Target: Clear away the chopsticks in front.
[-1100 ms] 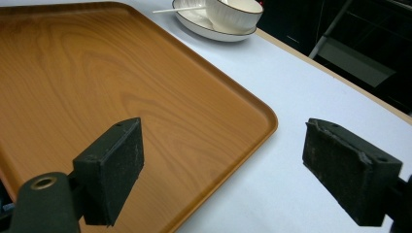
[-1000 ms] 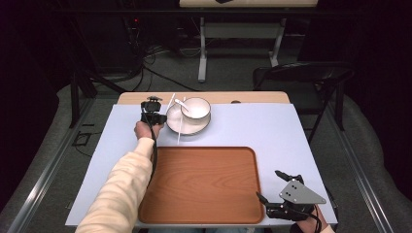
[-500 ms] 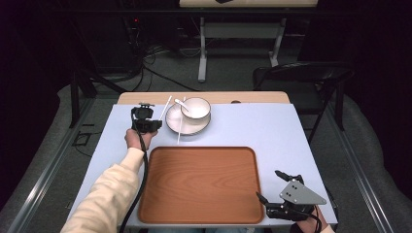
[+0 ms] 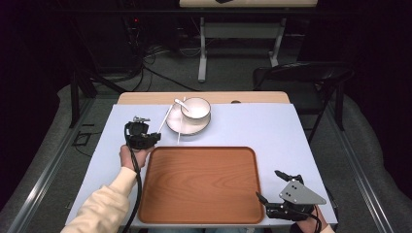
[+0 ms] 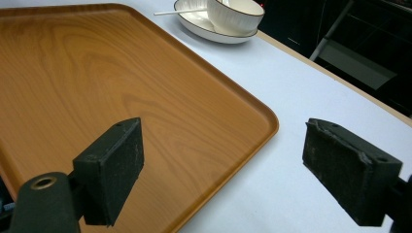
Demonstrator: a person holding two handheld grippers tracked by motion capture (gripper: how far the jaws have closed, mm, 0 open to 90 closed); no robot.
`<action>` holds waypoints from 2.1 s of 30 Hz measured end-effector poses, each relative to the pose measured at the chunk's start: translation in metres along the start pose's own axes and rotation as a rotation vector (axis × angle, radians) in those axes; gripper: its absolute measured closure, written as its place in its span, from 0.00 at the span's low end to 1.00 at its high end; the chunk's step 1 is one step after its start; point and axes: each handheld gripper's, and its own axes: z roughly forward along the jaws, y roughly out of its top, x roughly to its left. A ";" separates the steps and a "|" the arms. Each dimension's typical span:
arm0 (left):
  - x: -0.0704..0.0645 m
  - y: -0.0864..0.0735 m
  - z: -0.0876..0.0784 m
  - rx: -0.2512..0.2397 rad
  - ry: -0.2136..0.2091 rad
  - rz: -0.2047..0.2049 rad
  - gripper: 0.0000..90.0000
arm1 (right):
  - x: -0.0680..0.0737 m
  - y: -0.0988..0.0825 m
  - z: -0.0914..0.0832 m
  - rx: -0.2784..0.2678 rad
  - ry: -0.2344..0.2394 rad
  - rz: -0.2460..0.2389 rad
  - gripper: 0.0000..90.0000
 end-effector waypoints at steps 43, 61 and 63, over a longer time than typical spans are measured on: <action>-0.042 -0.115 -0.015 0.099 0.045 -0.062 0.93 | 0.000 0.000 0.000 -0.007 0.003 0.000 0.16; -0.038 -0.104 -0.022 0.067 0.034 0.021 0.43 | 0.000 0.000 0.000 -0.006 0.004 0.000 0.16; -0.037 -0.101 -0.024 0.063 0.015 0.040 0.39 | -0.001 0.000 0.000 -0.006 0.003 0.001 0.16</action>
